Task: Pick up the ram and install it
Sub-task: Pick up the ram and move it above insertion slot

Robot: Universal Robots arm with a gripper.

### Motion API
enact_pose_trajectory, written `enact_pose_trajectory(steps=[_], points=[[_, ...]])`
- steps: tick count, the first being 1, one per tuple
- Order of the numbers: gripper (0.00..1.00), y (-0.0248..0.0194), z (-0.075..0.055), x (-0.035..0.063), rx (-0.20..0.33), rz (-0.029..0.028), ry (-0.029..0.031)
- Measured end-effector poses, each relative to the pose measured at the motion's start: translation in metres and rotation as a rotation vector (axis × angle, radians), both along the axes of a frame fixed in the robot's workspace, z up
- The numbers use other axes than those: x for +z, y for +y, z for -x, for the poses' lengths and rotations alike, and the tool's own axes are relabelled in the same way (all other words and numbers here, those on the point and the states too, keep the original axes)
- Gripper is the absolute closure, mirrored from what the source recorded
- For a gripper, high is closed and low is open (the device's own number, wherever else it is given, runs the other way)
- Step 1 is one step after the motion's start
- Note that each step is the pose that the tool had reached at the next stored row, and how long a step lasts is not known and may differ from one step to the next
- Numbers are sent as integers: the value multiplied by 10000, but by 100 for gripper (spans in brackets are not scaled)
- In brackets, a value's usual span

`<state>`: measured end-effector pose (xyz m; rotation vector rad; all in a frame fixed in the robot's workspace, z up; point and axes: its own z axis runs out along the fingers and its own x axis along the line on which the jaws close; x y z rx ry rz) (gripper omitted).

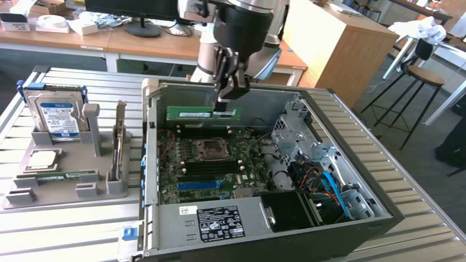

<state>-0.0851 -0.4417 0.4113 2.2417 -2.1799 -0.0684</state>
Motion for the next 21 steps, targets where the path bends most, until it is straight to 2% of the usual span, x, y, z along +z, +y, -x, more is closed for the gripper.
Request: enact_pose_trajectory(steps=[21], points=[[89, 0, -487, -22, -2, 0, 0]])
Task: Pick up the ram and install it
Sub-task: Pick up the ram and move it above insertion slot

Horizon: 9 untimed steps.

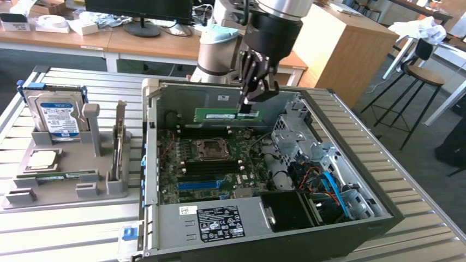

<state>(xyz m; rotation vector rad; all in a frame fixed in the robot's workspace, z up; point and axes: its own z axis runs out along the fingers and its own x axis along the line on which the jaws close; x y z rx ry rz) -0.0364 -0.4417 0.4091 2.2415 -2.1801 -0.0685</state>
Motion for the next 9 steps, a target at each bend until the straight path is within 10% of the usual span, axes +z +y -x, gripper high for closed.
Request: enact_pose_trajectory(steps=[9], points=[[89, 0, -81, -3, 1, 1, 0]])
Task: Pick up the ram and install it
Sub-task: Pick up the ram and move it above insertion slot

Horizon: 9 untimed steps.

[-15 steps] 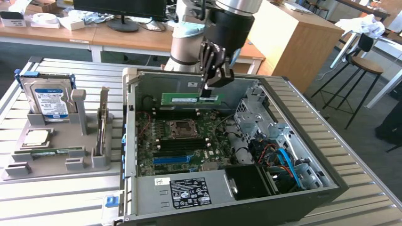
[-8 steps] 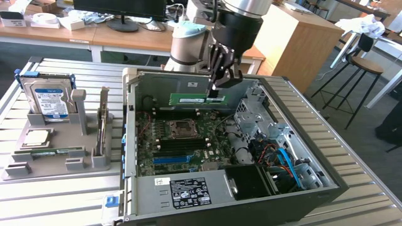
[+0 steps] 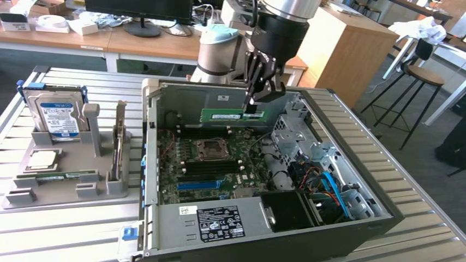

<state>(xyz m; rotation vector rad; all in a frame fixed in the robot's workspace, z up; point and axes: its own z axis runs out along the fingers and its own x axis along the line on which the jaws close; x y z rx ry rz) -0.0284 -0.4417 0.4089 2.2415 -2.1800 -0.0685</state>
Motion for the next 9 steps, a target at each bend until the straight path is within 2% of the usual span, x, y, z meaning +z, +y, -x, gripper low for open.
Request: enact_pose_trajectory(steps=[3, 9], points=[[89, 14, 0, -2, -11, -3, -1], [89, 95, 1, -2, -62, 1, 0]])
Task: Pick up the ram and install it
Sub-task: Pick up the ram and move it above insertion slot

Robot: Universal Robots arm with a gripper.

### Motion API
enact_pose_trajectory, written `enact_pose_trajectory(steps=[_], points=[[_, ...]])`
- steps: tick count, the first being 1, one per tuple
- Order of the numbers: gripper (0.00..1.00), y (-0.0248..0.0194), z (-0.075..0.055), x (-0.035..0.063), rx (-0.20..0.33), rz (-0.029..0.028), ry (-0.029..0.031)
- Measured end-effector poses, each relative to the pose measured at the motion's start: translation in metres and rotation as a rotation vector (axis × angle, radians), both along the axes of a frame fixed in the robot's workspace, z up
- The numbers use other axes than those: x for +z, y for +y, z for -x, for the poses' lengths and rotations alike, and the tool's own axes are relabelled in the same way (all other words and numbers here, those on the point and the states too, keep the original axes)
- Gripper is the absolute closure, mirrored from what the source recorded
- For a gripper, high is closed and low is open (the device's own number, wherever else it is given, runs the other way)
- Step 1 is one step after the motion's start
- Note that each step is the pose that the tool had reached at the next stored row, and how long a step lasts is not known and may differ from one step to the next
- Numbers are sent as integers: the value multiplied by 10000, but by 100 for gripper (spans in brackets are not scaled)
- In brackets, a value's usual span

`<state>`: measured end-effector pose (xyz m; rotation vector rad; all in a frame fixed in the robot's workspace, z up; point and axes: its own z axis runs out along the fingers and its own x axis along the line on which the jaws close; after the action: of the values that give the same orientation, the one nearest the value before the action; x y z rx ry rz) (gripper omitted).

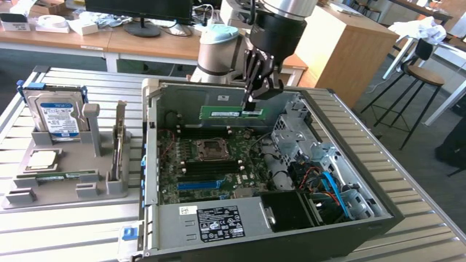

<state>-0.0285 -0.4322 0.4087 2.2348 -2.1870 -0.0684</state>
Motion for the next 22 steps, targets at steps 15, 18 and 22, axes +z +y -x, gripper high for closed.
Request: enact_pose_trajectory(steps=[15, 18, 22], points=[[89, 225, 0, -18, -129, -1, 0], [89, 261, 0, -21, -157, 0, 0], [89, 303, 0, -25, -181, -2, 0]])
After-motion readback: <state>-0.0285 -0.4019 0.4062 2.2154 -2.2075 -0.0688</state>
